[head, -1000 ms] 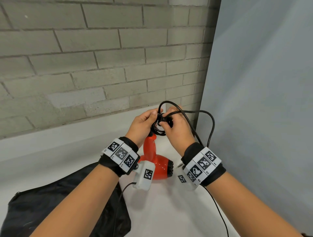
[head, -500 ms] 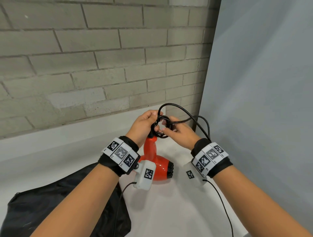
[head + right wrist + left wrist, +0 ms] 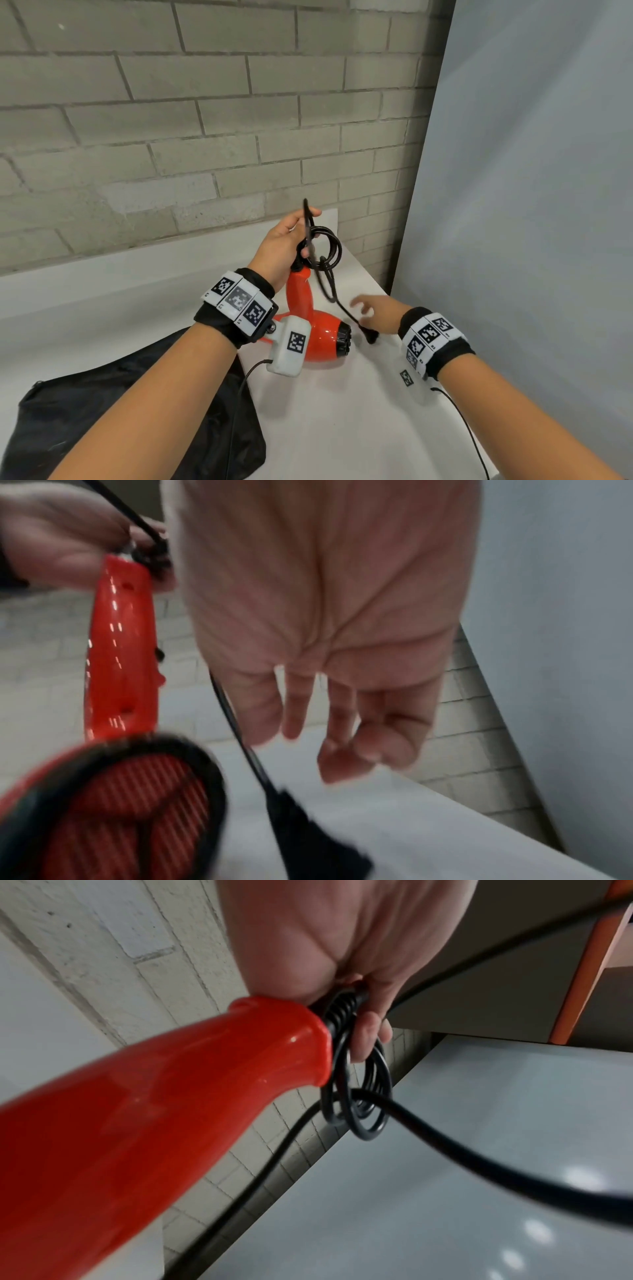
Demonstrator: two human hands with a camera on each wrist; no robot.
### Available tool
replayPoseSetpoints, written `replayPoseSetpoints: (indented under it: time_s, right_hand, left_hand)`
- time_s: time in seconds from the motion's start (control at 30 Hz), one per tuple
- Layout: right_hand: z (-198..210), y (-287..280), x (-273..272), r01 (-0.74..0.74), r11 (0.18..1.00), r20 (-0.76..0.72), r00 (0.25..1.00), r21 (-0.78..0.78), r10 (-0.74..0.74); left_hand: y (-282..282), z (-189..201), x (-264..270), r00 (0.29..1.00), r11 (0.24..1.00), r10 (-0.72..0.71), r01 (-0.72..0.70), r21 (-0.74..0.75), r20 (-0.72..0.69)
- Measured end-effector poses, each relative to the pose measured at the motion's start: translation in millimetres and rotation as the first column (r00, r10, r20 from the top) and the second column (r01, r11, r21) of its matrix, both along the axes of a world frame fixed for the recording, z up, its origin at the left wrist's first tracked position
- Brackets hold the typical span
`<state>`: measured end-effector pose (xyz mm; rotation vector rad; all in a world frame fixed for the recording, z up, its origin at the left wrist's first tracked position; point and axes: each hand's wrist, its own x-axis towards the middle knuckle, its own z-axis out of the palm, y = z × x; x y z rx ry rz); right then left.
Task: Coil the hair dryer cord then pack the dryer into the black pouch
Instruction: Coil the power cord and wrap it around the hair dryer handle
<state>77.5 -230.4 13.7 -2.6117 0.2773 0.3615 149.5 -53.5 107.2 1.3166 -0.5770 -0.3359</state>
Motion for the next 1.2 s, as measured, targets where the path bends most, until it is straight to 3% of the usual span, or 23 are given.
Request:
replayPoseSetpoints:
  time_s: [0.07,0.13,0.2,0.27,0.33,0.43,0.5,0.57,0.63,0.7,0.8,0.87,0.97,1.07,1.2]
  right_hand:
    - [10.7,7.3,9.1,-0.026,0.990,0.249,0.968,0.140,-0.010]
    - [25.5,18.8,17.4,-0.168,0.956,0.463,0.885,0.240,0.039]
    - [36.5,30.8,22.6,-0.288,0.893,0.550,0.833,0.346,0.056]
    - [44.1,41.6,25.1,-0.272,0.846,0.522,0.853,0.458,-0.009]
    - [43.8,45.4,27.9,-0.176,0.855,0.489,0.867,0.487,-0.100]
    - [30.0,36.0,31.7,-0.006,0.892,0.465,0.855,0.452,-0.229]
    - [22.2,25.3,37.2,0.129,0.912,0.353,0.894,0.389,-0.277]
    - [6.7,11.8,40.7,0.226,0.963,0.151,0.957,0.145,-0.248]
    - [-7.7,5.3,37.3,0.165,0.971,-0.033,0.984,-0.171,-0.173]
    - [-13.4,3.7,33.7,0.106,0.965,-0.102,0.986,-0.241,-0.134]
    - [-6.8,7.0,32.8,0.096,0.993,0.110,0.988,0.073,-0.104]
    - [10.4,18.8,31.0,-0.042,0.962,0.297,0.954,0.271,-0.042]
    - [33.3,33.2,29.8,-0.230,0.918,0.511,0.859,0.323,0.036]
    - [31.8,35.3,30.5,-0.191,0.936,0.500,0.866,0.296,0.019]
    - [3.7,23.3,32.3,0.004,0.986,0.321,0.945,0.169,-0.059]
  left_hand:
    - [-0.5,-1.1,-2.5,1.000,1.000,-0.012,0.012,0.003,-0.007]
    - [-0.3,-1.9,-4.1,1.000,0.999,-0.030,0.030,0.014,0.003]
    - [-0.7,-1.0,-5.3,0.999,0.999,-0.052,0.052,0.012,0.002]
    - [-1.4,0.0,-6.6,0.998,0.998,-0.062,0.062,0.014,-0.006]
    - [-1.3,0.1,-7.4,0.998,0.998,-0.066,0.066,0.022,-0.014]
    - [0.9,-0.1,-5.6,0.998,0.998,-0.064,0.064,0.024,-0.019]
    - [4.3,0.6,-1.7,0.998,0.998,-0.058,0.059,0.013,-0.033]
    - [7.7,0.6,1.2,0.997,0.998,-0.062,0.063,0.008,-0.047]
    - [9.6,-0.7,2.9,0.996,0.997,-0.071,0.071,-0.002,-0.050]
    - [9.4,-2.1,3.2,0.996,0.998,-0.066,0.066,-0.005,-0.056]
    - [6.0,-2.2,2.8,0.998,0.999,-0.051,0.051,0.004,-0.039]
    - [3.7,-2.1,2.5,0.998,0.999,-0.047,0.047,0.000,-0.030]
    - [0.9,-1.8,2.7,0.998,0.999,-0.052,0.052,-0.013,-0.030]
    - [1.2,-0.7,4.1,0.998,0.998,-0.065,0.065,-0.008,-0.027]
    - [3.2,-2.2,7.4,0.996,0.996,-0.087,0.088,0.013,-0.018]
